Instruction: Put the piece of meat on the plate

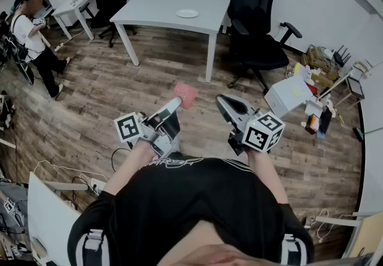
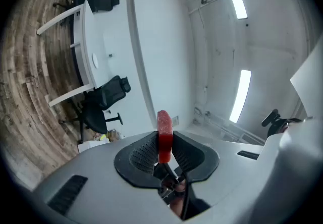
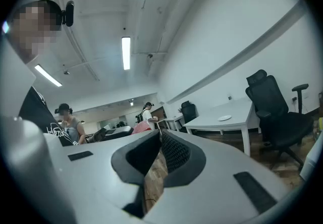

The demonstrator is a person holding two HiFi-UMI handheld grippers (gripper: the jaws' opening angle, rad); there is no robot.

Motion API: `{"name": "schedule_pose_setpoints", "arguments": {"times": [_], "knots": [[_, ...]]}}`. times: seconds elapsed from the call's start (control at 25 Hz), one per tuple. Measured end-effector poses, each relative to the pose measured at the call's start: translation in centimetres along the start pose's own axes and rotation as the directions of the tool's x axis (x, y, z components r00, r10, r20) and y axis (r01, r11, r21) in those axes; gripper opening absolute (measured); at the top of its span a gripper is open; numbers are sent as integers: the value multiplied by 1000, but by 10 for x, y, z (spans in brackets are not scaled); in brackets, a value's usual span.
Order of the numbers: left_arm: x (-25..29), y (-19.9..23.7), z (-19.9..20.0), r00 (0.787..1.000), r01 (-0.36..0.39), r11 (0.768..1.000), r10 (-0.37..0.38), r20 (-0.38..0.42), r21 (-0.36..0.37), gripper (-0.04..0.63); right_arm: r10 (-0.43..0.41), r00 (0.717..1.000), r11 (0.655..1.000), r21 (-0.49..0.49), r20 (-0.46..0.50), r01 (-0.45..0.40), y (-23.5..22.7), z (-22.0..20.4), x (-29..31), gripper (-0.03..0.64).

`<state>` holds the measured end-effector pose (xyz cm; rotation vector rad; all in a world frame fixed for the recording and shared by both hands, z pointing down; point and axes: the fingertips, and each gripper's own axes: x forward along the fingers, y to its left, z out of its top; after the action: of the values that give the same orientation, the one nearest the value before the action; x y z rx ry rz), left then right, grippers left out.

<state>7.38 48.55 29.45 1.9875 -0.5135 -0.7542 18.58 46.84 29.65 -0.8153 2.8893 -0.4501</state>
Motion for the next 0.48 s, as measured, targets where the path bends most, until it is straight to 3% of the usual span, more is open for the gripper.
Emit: {"name": "schedule_pose_setpoints", "arguments": {"times": [0.48], "knots": [[-1,1,2,1000,4,1000,-4,25,-5,84,-2,1000,1000,18,-27,3,-8,-5,4,18]]}}
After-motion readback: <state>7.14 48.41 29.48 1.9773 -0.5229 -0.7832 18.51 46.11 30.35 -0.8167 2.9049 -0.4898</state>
